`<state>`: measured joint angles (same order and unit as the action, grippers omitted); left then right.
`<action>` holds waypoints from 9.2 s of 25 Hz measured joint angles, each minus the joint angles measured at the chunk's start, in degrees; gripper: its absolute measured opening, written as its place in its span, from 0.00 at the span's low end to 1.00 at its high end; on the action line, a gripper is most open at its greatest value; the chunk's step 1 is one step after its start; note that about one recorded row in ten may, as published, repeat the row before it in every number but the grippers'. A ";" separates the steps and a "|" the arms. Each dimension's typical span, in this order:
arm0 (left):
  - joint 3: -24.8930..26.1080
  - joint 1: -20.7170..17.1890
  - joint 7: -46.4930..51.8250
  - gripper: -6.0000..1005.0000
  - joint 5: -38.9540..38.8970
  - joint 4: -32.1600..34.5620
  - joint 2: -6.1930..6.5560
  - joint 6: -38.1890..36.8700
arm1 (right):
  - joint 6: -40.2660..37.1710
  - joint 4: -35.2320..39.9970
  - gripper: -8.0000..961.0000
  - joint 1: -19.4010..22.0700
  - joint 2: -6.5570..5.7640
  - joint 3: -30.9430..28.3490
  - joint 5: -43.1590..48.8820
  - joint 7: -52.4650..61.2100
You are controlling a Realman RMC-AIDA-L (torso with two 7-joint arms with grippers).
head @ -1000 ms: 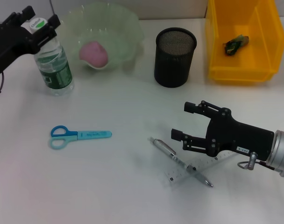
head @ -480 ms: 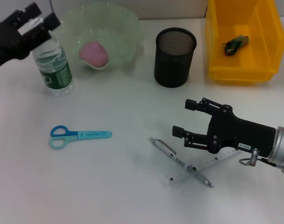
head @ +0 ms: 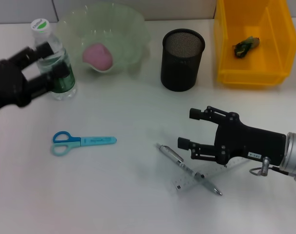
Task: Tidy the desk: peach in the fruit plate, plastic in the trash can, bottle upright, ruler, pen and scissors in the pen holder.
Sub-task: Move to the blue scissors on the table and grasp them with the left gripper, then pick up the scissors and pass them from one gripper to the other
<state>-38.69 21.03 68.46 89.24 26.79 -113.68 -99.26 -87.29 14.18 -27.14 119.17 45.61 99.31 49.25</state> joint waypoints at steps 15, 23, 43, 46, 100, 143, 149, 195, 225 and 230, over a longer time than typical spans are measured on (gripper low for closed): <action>-5.31 -1.03 -5.95 0.77 12.42 -0.01 -1.28 3.07 | -4.29 5.25 0.86 -0.69 -0.17 0.00 10.08 5.06; -5.46 -0.21 -6.17 0.77 16.50 0.12 -1.66 3.92 | -4.94 9.82 0.86 -0.46 -0.18 -0.08 15.29 8.24; -7.04 5.65 2.84 0.77 26.61 11.83 -1.90 1.62 | -2.80 10.16 0.86 0.52 -0.18 -0.70 15.93 9.36; -7.52 8.16 8.57 0.77 31.20 18.62 -1.77 -1.53 | -2.66 10.26 0.86 0.51 -0.18 -0.70 15.93 10.25; -35.79 22.66 24.47 0.57 64.42 30.64 -5.14 10.90 | -3.25 10.25 0.86 0.37 0.09 -5.36 14.59 11.88; -37.25 23.89 24.90 0.39 67.40 27.51 -5.23 14.11 | -3.95 10.70 0.86 -0.73 -0.09 -5.21 14.44 13.51; -37.25 24.02 24.85 0.38 67.82 27.42 -5.23 14.00 | -3.95 10.70 0.86 -0.77 -0.17 -5.27 14.42 13.51; -38.73 24.68 25.22 0.31 67.69 26.90 -5.41 13.82 | -3.94 10.69 0.86 -0.98 -0.18 -5.36 14.43 13.68; -40.10 24.84 24.90 0.27 67.71 25.79 -5.37 14.93 | -3.94 10.87 0.86 -0.98 -0.18 -5.36 14.43 14.29; -39.48 24.69 24.67 0.27 67.27 26.22 -5.33 14.38 | -3.94 10.87 0.86 -0.98 -0.18 -5.36 14.43 14.29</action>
<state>-78.17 45.72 93.13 156.51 53.01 -119.02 -84.88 -91.23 25.05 -28.12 119.00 40.25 113.73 63.54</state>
